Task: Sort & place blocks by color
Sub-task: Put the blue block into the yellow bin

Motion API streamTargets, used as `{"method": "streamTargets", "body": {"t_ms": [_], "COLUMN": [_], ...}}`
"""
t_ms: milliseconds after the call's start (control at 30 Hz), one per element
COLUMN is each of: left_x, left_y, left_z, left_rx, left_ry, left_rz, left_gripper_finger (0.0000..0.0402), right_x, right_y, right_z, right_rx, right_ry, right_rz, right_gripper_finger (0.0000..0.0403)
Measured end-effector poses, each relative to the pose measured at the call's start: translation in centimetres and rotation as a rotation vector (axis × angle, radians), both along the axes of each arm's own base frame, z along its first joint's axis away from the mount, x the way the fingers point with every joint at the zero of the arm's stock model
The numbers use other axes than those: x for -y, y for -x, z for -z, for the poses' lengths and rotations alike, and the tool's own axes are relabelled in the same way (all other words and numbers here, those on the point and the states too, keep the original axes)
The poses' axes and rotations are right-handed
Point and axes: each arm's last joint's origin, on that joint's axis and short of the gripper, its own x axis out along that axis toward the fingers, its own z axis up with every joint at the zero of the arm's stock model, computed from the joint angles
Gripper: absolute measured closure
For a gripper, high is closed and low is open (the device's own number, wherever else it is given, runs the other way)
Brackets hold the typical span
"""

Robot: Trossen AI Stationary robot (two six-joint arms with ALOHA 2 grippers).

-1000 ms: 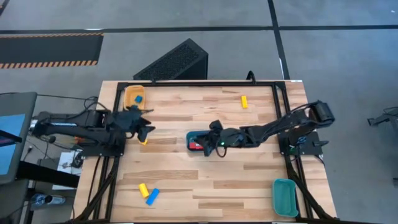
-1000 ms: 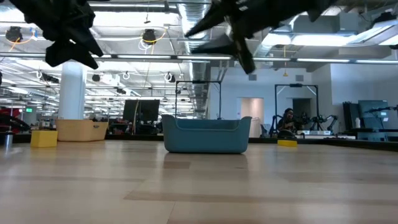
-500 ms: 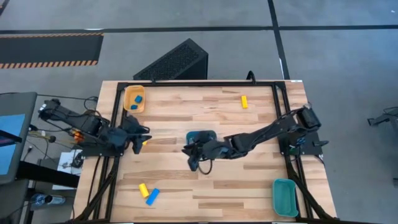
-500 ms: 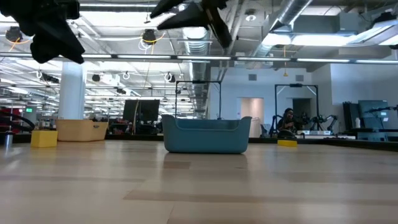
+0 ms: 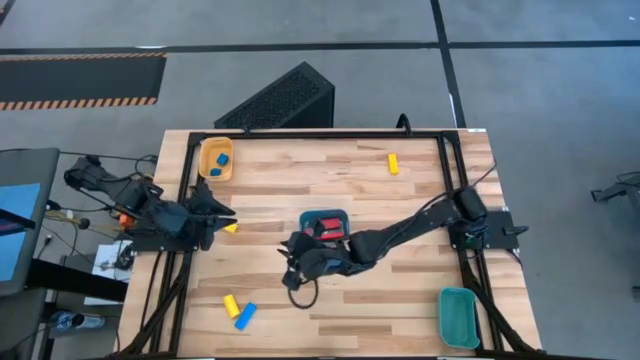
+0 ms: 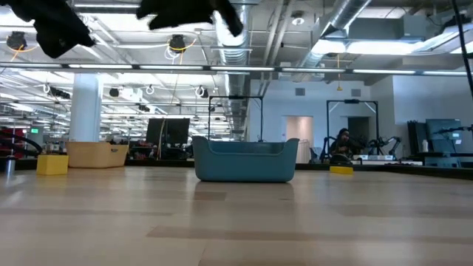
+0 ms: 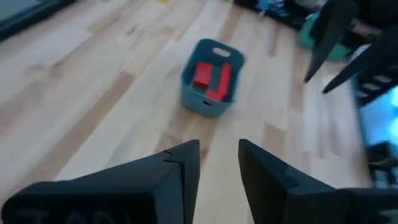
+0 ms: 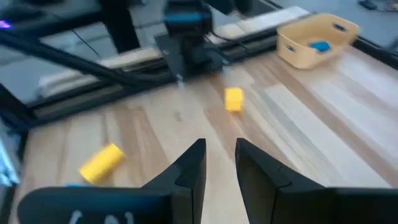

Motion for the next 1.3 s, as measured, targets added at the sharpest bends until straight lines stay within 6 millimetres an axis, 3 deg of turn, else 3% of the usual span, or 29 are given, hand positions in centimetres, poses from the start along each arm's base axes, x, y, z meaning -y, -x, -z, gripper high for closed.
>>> {"method": "streamTargets", "body": {"t_ms": [100,300,500,700,867,1167,1300], "left_x": [-0.2,-0.4,-0.9,-1.1,-0.9,-0.6,-0.2], "left_y": [0.6,1.3,2.1,2.4,2.2,1.1,0.2], "left_z": [-0.2,0.4,1.3,1.6,1.5,0.4,0.2], "left_rx": [0.016,-0.062,-0.164,-0.191,-0.175,-0.023,0.004], "left_ry": [0.036,0.047,0.074,0.130,0.147,0.167,0.160], "left_rz": [0.029,0.045,-0.071,-0.145,-0.117,-0.140,-0.149], "left_gripper_finger": [0.0314,0.0319,0.0319,0.0319,0.0319,0.0319,0.0319], "right_x": [-0.3,-2.0,-3.3,-4.2,-4.1,-3.9,-4.0], "right_y": [-1.4,-4.9,-8.1,-10.4,-11.1,-11.1,-11.3], "right_z": [-0.2,1.1,4.0,8.0,11.4,11.8,14.5], "right_rx": [0.004,-0.024,-0.045,-0.042,-0.070,-0.081,-0.108], "right_ry": [0.028,0.181,0.345,0.305,0.262,0.247,0.245], "right_rz": [-0.053,-0.317,-0.537,-0.721,-0.851,-0.923,-0.936], "right_gripper_finger": [0.0295,0.0281,0.0214,0.0147,0.0136,0.0135,0.0135]}}
